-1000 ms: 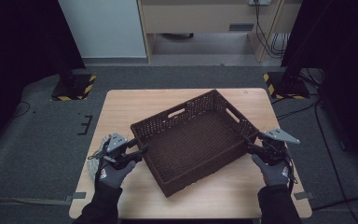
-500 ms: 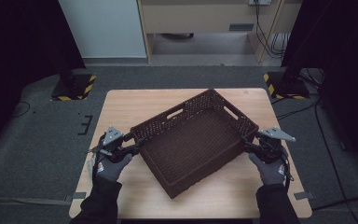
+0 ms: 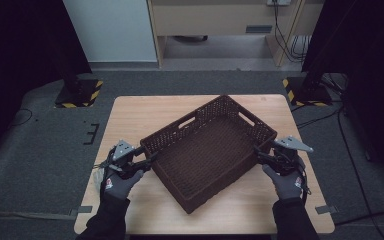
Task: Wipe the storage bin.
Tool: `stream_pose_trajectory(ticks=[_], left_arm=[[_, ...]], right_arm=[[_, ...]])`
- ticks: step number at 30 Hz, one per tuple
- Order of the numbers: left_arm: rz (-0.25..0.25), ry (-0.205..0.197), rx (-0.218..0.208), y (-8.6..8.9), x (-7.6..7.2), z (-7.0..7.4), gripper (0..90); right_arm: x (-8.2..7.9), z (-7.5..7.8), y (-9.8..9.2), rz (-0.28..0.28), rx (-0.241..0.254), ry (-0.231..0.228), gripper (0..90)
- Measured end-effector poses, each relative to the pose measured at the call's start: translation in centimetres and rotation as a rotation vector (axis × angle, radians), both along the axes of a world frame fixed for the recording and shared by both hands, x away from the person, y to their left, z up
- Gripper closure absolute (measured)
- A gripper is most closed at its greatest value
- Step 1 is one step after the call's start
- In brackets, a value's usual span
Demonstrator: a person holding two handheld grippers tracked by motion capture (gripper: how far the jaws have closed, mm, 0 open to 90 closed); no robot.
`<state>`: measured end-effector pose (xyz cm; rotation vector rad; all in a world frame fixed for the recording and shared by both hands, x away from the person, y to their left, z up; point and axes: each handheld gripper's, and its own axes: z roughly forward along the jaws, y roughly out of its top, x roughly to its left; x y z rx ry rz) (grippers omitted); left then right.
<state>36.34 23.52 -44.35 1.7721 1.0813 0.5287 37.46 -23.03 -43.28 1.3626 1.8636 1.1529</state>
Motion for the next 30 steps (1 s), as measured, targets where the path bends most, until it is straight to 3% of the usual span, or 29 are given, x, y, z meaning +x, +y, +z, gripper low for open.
stream_pose_trajectory(ticks=[1, 5, 7, 10, 12, 20, 26, 30], left_arm=[[0.01, -0.012, -0.007, 0.3, 0.1, 0.3, 45.7], [0.053, -0.014, -0.012, 1.6, 1.3, 0.6, 38.5], [0.067, 0.011, -0.018, 2.0, 2.0, 0.0, 37.9], [0.05, 0.014, -0.051, 2.0, 2.7, -0.8, 36.3], [0.036, 0.012, -0.05, 1.9, 2.8, -1.0, 36.0], [0.03, 0.006, -0.021, 1.2, 1.6, -0.7, 37.6], [0.011, 0.026, -0.066, 0.8, -0.6, -0.7, 36.8], [-0.007, 0.025, -0.052, 1.1, -0.5, -0.2, 39.7]], right_arm=[[0.1, -0.1, 0.1, 0.007, -0.002, 0.006, 33.6], [0.3, -0.4, 0.1, 0.007, 0.004, 0.011, 32.8], [0.3, -0.4, 0.1, 0.002, 0.0, 0.01, 32.6], [0.3, -0.4, 0.1, 0.002, -0.008, 0.005, 32.4], [0.4, -0.5, 0.1, 0.002, -0.004, 0.004, 32.2], [0.1, -0.2, 0.3, 0.006, -0.002, -0.008, 32.8], [-0.2, -0.2, 0.7, 0.021, 0.004, 0.006, 32.7], [-0.2, -0.4, 1.1, 0.034, 0.0, 0.012, 33.3]])
